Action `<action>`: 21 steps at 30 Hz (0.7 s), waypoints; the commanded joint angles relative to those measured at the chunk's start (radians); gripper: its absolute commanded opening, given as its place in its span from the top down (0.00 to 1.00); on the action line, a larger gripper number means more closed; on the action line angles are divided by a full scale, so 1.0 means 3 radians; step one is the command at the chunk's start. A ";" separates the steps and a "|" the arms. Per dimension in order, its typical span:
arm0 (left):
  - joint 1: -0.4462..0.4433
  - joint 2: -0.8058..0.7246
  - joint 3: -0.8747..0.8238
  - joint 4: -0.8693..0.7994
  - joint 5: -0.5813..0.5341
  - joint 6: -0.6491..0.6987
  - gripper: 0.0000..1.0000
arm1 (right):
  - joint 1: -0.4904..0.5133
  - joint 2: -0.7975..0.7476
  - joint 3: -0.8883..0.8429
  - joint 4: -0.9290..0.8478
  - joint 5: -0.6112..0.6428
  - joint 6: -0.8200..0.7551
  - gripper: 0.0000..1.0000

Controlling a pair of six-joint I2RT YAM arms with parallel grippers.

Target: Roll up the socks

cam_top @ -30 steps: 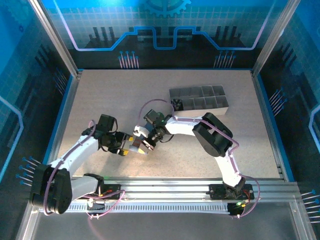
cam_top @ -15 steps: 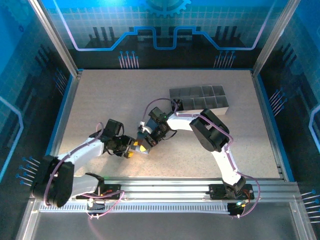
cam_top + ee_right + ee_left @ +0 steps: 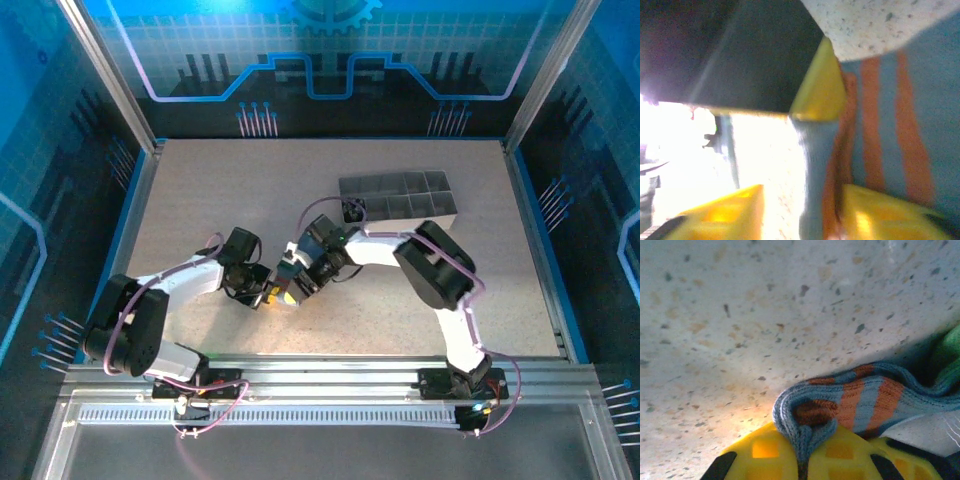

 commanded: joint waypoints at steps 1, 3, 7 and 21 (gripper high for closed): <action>-0.0031 0.0069 -0.0019 -0.0919 -0.0271 -0.0029 1.00 | 0.0252 -0.0801 -0.0542 0.0599 0.1460 -0.0544 0.45; -0.0031 0.0079 0.0089 -0.1084 -0.0260 -0.0025 1.00 | 0.0544 -0.1249 -0.0885 0.0899 0.2243 -0.1018 0.34; -0.0031 0.0169 0.0299 -0.1296 -0.0219 -0.0014 1.00 | 0.1019 -0.1384 -0.0817 0.0685 0.3341 -0.1688 0.34; -0.0005 0.0549 0.0648 -0.1353 -0.0161 0.0055 1.00 | 0.1571 -0.0686 -0.0514 0.0920 0.3618 -0.2049 0.40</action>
